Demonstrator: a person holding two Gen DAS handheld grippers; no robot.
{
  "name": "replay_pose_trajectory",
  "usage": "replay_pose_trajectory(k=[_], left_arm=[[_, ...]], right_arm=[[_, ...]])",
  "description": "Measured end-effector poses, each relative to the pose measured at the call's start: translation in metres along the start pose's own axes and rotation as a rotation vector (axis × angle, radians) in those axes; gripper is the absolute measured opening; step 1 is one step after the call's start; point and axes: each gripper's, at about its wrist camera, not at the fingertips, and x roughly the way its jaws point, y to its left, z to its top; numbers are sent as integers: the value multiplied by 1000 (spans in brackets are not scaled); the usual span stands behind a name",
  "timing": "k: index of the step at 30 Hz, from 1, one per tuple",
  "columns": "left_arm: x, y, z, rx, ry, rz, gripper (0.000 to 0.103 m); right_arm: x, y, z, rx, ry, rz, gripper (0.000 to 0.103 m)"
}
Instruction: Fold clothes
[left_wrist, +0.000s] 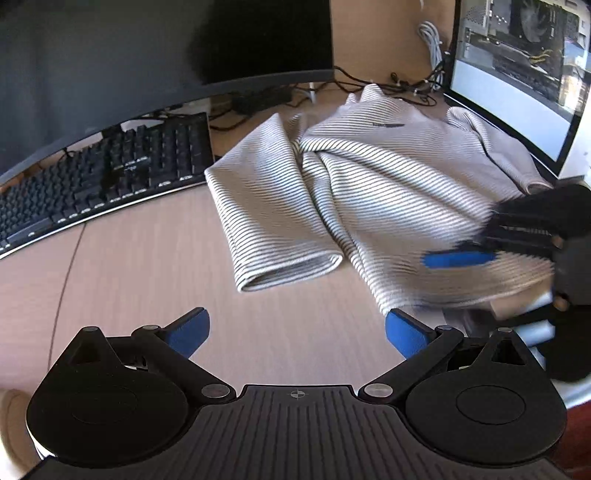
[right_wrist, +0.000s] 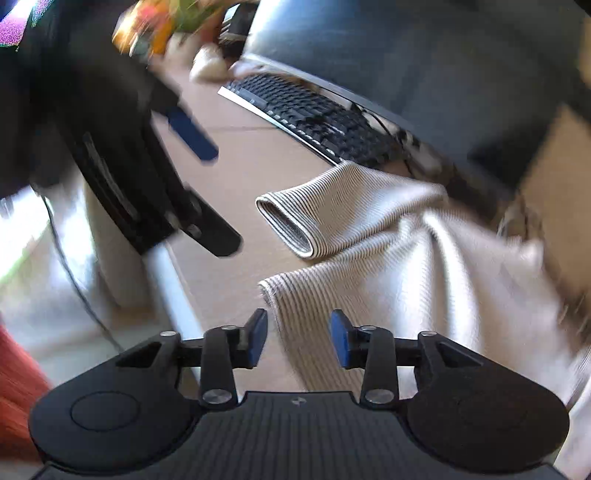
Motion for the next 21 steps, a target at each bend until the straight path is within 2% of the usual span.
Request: replay_pose_trajectory(k=[6,10,12,13,15,16,17,18,19,21], left_arm=[[9,-16,12,0,-55,-98,103],[27,-40,37,30,-121,-177,103],[35,-52,46,71,-146,-193,103],[41,-58,50,94,-153,-178,103],[56,-65,56,129,-143,-85,102],[62,-66,59,134,-133,-52,99],[66,-65,62,133,-125,-36,90],[68,-63,64,129,-117,-32,82],[69,-61,66,123,-112,-38,82],[69,-58,67,125,-107,-43,83]], right_arm=[[-37,-82,20,395,-81,52,4],[-44,-95,17,466,-72,51,4],[-43,-91,17,468,-73,23,4],[-42,-90,17,474,-75,13,4],[-48,-91,14,488,-77,2,4],[-51,-92,12,495,-78,-3,4],[-57,-91,4,497,-60,-26,4],[-63,-90,-6,498,-39,-53,8],[-69,-90,-15,498,-17,-80,10],[-82,-88,-34,500,26,-134,26]])
